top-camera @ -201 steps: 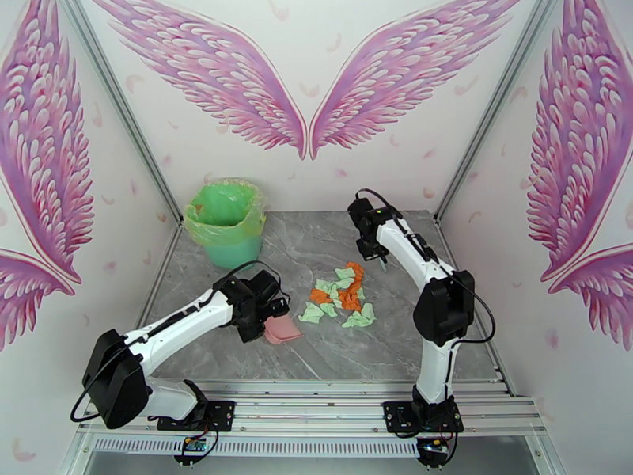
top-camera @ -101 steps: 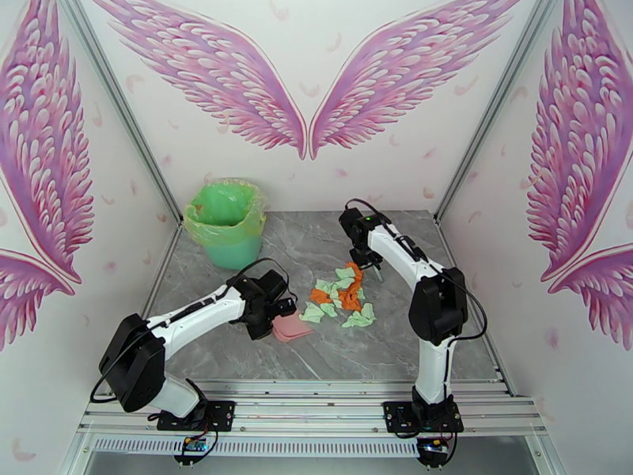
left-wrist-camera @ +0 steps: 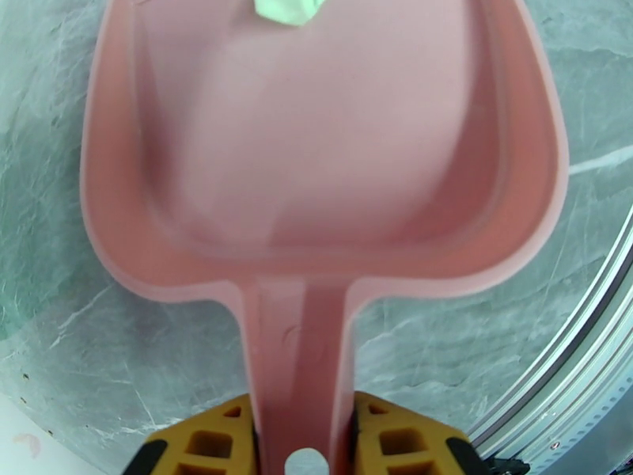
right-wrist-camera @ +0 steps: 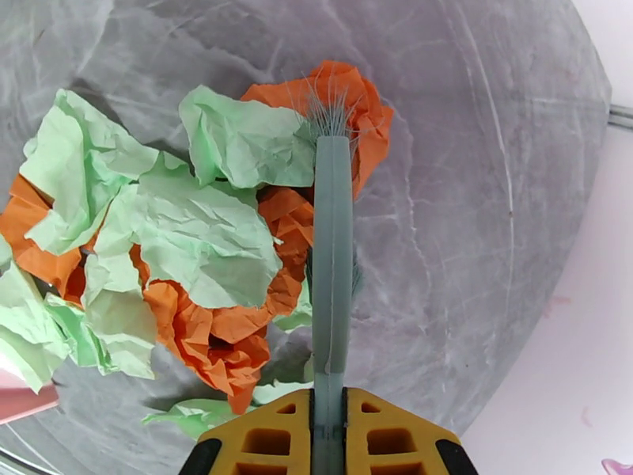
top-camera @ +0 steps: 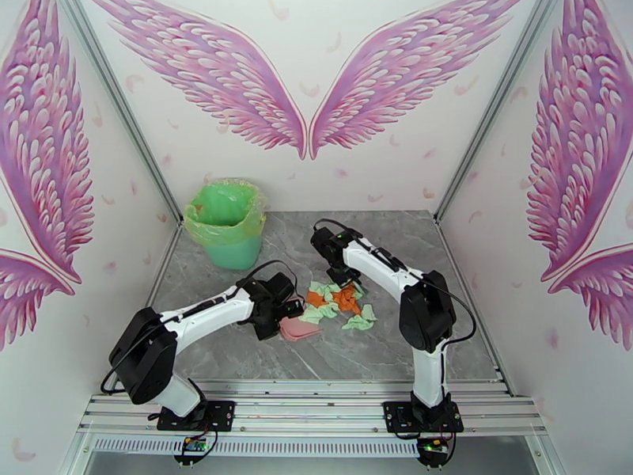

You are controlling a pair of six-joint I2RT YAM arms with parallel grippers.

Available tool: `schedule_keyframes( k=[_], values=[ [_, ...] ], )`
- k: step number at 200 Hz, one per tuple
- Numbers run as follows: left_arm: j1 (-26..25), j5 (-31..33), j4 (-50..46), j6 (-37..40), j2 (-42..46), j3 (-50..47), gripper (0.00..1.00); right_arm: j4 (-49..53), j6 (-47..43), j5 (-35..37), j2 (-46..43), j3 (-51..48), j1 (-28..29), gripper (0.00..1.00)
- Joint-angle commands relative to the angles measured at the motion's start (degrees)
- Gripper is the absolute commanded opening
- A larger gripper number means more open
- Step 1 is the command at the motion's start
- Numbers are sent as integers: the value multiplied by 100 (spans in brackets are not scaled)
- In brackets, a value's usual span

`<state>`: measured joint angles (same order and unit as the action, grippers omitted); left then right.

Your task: Sweep away the paper scraps from the table

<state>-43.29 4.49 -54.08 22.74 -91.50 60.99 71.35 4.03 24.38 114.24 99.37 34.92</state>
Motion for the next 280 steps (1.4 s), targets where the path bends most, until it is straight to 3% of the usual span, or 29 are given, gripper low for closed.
schedule_keyframes(
  k=[1, 103, 190, 280],
  values=[
    [-98, -56, 21, -34, -276, 10, 0, 176, 60, -9, 56, -150, 197, 0],
    [-206, -62, 1032, -103, -929, 61, 0, 151, 459, -775, -496, -389, 888, 0],
    [-189, -315, 1629, -200, -931, 44, 0, 37, 763, -1417, -1105, -399, 1034, 0],
    [-165, -511, 1931, -209, -520, -158, 0, 781, 877, -259, -1421, 308, 977, 0]
  ],
)
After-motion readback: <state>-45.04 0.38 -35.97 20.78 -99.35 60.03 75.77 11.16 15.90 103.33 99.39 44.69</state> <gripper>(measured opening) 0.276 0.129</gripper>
